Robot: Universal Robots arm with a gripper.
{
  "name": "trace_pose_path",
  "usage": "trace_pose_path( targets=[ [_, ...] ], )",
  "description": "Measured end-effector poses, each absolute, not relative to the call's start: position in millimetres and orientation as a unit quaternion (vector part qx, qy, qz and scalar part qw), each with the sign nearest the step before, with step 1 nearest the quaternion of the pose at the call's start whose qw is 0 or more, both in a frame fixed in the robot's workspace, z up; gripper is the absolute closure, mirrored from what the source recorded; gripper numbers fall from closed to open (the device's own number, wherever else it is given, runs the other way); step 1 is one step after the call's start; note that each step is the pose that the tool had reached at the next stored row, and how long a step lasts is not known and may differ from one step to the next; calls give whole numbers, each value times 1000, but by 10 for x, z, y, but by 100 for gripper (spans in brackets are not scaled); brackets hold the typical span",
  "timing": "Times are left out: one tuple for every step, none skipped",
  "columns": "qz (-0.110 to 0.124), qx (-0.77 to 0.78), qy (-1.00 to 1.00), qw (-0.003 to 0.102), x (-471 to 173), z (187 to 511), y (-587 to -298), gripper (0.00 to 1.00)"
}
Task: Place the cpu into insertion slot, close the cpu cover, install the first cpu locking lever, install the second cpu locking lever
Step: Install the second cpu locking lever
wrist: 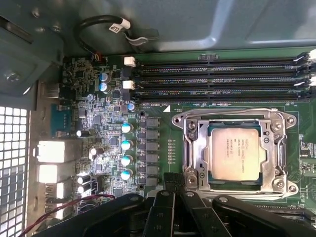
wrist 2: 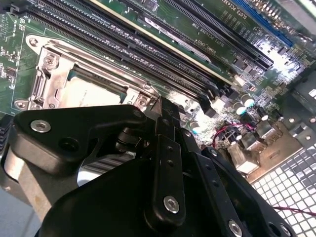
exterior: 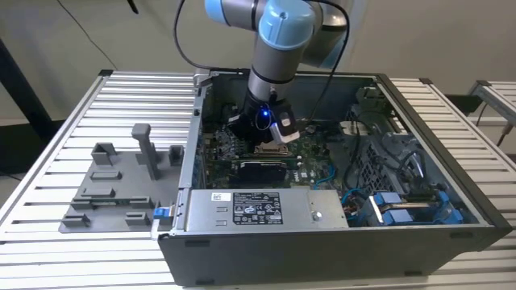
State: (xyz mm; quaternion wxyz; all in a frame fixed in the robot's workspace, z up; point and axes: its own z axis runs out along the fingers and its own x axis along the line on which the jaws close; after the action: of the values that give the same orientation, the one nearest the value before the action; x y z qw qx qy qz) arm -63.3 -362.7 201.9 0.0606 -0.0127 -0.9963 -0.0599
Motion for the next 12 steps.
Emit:
trace_pose_path(
  targets=[
    [-60, -13, -996, 61, -634, 2014, -3626, 89],
    [-60, -13, -996, 61, -636, 2011, -3624, 89],
    [-60, -13, -996, 60, -637, 2007, -3623, 89],
    [-60, -13, -996, 60, -638, 2003, -3622, 89],
    [-60, -13, -996, 60, -640, 1999, -3621, 89],
    [-60, -13, -996, 60, -641, 1997, -3622, 89],
    [-60, -13, -996, 60, -642, 1994, -3621, 89],
    [-60, -13, -996, 60, -642, 1991, -3621, 89],
    [-59, -13, -996, 60, -643, 1991, -3621, 89],
    [-59, -13, -996, 60, -643, 1988, -3621, 89],
    [-59, -13, -996, 60, -643, 1986, -3621, 89],
    [-59, -13, -996, 60, -643, 1984, -3621, 89]
  ],
)
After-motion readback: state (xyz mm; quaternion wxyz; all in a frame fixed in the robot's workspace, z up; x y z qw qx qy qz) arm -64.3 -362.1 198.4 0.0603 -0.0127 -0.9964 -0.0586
